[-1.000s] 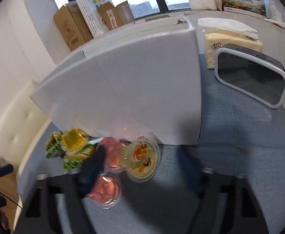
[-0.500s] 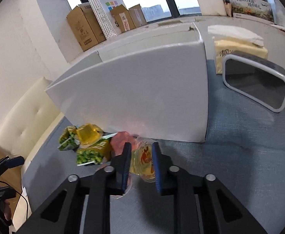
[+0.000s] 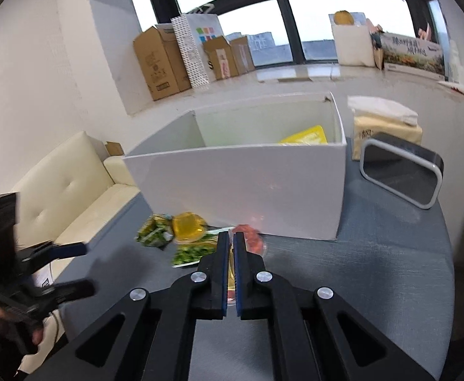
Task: Organize snacks
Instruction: 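Grasp a yellow jelly cup with the right gripper while the left grasps the green pea packet, then lower the pea packet and jelly cup into the white box and open both grippers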
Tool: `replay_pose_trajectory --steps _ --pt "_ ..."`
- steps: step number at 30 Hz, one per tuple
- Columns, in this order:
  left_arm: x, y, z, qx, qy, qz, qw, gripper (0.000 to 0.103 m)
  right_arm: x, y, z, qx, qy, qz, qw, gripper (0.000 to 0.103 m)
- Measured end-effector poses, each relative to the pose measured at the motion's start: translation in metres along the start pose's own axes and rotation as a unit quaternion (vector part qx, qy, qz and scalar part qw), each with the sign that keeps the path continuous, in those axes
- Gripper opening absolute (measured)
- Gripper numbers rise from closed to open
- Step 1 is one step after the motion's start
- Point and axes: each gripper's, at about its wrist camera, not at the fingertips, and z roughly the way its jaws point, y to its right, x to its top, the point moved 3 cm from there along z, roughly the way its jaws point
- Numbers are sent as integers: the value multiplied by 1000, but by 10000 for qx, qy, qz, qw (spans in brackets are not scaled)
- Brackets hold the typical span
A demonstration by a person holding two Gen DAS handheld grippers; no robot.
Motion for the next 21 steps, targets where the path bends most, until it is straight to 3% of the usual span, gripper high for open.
replay_pose_trajectory --steps 8,12,13,14,16,17,21 --pt "29 -22 55 359 -191 3 9992 103 -11 -11 -8 -22 -102 -35 9999 2" --pt "35 -27 78 338 -363 89 9987 102 -14 -13 -10 -15 -123 -27 9999 2" --pt "35 -28 83 317 -462 116 9984 95 -14 -14 -10 -21 -136 -36 9999 2" --pt "34 -27 85 294 -499 130 9982 73 -14 -14 -11 -27 -141 -37 9999 2" --pt "34 -26 84 274 -496 250 9981 52 -13 -15 -12 -23 -130 -41 9999 2" --pt "33 -25 82 207 -500 251 9982 47 -12 -15 -12 -33 -127 -46 9999 2" --pt "32 -20 56 -37 -238 262 9994 46 -8 -15 -12 -19 -128 -22 9999 2"
